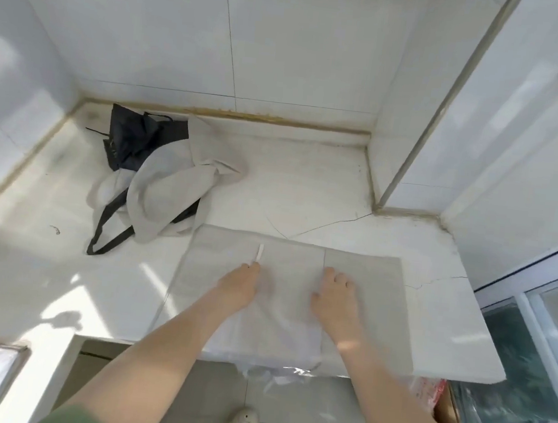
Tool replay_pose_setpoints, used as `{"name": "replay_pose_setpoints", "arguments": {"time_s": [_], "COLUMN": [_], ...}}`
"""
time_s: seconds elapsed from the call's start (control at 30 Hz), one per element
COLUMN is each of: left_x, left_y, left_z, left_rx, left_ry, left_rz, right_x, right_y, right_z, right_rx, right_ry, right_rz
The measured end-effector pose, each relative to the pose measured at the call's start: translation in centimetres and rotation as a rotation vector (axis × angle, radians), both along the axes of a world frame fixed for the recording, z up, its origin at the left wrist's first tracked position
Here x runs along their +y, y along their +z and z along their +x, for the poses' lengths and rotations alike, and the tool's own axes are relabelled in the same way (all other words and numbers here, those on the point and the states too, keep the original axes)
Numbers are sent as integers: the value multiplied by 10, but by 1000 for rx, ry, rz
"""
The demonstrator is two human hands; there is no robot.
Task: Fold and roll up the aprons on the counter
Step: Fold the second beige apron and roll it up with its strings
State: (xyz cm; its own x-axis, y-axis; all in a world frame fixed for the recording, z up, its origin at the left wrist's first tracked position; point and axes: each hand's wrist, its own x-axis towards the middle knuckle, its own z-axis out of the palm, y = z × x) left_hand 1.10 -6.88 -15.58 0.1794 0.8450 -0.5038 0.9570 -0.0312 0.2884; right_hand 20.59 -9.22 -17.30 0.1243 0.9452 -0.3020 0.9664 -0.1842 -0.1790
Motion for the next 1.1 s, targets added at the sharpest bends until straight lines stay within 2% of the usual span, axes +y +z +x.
{"name": "replay_pose_setpoints", "arguments": {"time_s": [0.1, 0.2, 0.27, 0.33, 0.43, 0.57, 0.7, 0.8, 0.97, 1.1], "left_x": [21, 43, 54, 63, 72, 63, 46, 25, -34, -104], "left_y": [-5, -13, -18, -20, -15, -5, 17, 47, 92, 114], "left_z": [-12, -15, -9, -1, 9, 17, 22, 22, 22, 20], "left_rx": [48, -66, -144, -122, -11, 80, -37, -158, -300, -305], "left_ry": [-24, -15, -9, -59, -111, -158, 49, 248, 440, 617], "left_rz": [128, 127, 85, 74, 48, 23, 20, 33, 228, 303], "right_x": [10, 17, 16, 15, 12, 4, -5, -19, -55, -103], "right_y": [-12, -20, -19, -8, 5, 17, 38, 54, 71, 91], "right_z": [-9, -9, -5, 0, 13, 17, 13, 12, 17, 15], "right_rx": [-171, -266, -227, -101, 192, 446, 776, 924, 757, 597], "right_ry": [-18, 10, -14, -113, -299, -466, -517, -428, -331, -175], "right_rz": [63, 44, 57, 53, 64, 217, 278, 153, 91, 188]}}
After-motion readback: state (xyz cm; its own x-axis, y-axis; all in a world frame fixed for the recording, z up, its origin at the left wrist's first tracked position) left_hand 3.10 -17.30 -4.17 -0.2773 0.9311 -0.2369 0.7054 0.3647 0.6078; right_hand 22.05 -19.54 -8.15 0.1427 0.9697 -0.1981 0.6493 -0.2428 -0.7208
